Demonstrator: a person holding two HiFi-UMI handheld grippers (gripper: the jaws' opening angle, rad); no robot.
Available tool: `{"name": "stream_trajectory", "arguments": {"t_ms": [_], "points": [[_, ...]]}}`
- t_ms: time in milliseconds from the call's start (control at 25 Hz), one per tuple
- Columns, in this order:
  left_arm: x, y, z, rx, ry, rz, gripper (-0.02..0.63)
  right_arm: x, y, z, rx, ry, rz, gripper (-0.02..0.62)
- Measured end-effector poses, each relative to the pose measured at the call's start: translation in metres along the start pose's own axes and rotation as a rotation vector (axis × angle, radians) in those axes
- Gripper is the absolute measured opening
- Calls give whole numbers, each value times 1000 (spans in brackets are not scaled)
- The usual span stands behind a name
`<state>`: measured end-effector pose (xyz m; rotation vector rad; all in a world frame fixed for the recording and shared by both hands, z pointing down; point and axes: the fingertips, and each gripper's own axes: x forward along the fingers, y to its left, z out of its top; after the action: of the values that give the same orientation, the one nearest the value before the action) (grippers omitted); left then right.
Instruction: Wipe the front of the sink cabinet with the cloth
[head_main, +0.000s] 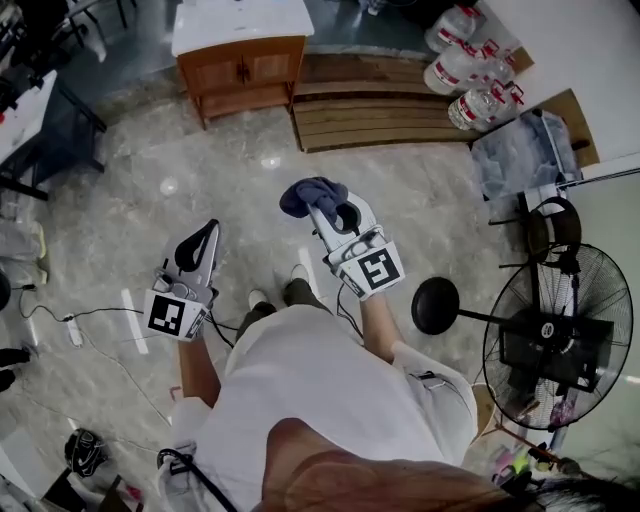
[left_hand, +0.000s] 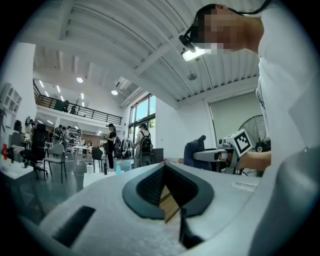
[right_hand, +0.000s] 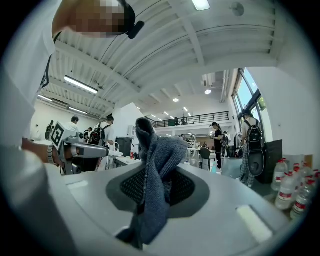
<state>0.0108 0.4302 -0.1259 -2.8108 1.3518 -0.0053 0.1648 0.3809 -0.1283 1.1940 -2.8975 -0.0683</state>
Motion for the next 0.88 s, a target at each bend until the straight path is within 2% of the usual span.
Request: {"name": "stream_trajectory", "arguments": {"t_ms": [320,560,720,880], "points": [[-13,6,-14,-17,-18,-38,3,9,19,-13,22,3,-7,100],[-8,27,-30,-32,1,-48,3,28,21,-33,47,19,-14,103],[24,55,-41,-36,36,-43,3,60,-8,-47,80,23,-9,103],[84,104,-55,-50,55,-20,5,118,-67,-70,127,26,0,103]]}}
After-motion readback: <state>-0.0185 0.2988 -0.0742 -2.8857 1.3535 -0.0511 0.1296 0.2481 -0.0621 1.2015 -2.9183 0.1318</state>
